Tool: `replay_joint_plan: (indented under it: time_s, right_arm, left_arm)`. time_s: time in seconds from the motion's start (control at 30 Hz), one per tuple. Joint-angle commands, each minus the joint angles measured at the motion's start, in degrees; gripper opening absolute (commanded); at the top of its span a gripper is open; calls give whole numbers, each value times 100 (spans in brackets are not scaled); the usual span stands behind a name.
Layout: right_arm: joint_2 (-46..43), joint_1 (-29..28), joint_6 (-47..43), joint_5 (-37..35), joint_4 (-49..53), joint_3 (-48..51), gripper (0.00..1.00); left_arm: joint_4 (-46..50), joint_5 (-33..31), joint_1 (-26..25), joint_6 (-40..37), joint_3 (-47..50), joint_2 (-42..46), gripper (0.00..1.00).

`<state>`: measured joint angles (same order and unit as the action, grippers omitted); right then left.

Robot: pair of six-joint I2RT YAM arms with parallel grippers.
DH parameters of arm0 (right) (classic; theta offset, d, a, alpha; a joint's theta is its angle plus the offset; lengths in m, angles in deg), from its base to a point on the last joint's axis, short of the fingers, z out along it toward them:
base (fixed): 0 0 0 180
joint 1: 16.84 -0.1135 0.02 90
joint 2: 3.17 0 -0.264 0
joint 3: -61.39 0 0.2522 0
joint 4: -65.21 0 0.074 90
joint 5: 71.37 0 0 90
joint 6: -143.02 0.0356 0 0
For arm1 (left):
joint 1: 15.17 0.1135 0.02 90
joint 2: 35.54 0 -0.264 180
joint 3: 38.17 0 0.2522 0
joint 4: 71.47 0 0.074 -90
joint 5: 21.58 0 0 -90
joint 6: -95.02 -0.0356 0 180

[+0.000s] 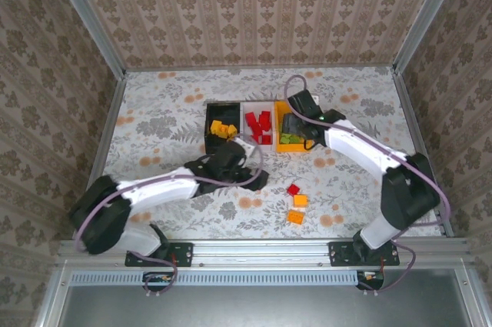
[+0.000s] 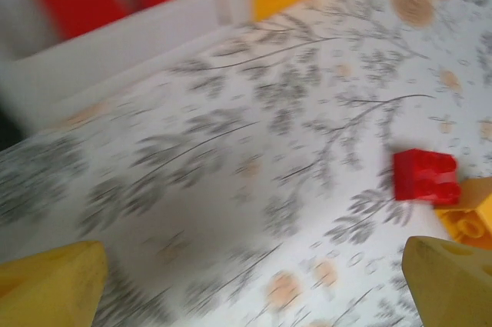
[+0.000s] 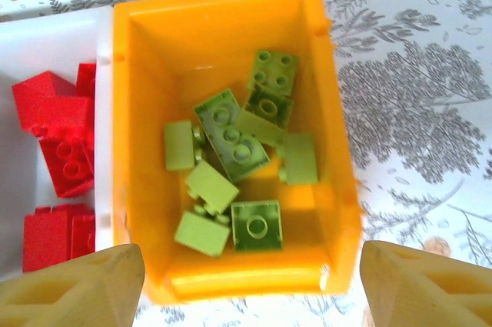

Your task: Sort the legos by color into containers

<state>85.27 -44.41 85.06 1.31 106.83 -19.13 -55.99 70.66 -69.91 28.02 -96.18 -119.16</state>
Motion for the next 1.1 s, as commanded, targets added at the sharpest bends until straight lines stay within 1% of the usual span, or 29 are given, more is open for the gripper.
replay_joint_plan:
  time_s: [0.0, 0.17, 0.33, 0.4, 0.6, 0.73, 0.9, 1.0, 1.07]
  right_arm:
    - [-518, -11, 202, 87, -38, 555, 76]
    - [-1291, -3, 294, 105, -17, 1194, 76]
    - [-1803, 27, 357, 79, -8, 1553, 77]
    - [-1931, 55, 348, 63, 39, 1587, 77]
    - [-2129, 103, 330, 42, 96, 1651, 78]
    - [-2182, 117, 331, 28, 102, 1619, 77]
    - [-2320, 121, 348, 27, 132, 1581, 77]
    - [-2373, 121, 363, 27, 157, 1553, 77]
    - [-2408, 115, 370, 37, 167, 1543, 77]
  left_arm:
    - [-336, 497, -212, -314, -646, -717, 99]
    - [-264, 632, -450, -357, -1535, -1736, 97]
    - [329, 225, -681, -574, -2297, -2423, 95]
    - [567, 112, -721, -595, -2438, -2593, 94]
    - [929, -137, -954, -744, -2346, -2680, 93]
    - [1304, -508, -1016, -694, -2256, -2766, 89]
    - [1368, -903, -775, -449, -1605, -2311, 85]
    - [1353, -1012, -543, -346, -1224, -1930, 84]
    - [1309, -969, -422, -318, -1083, -1758, 83]
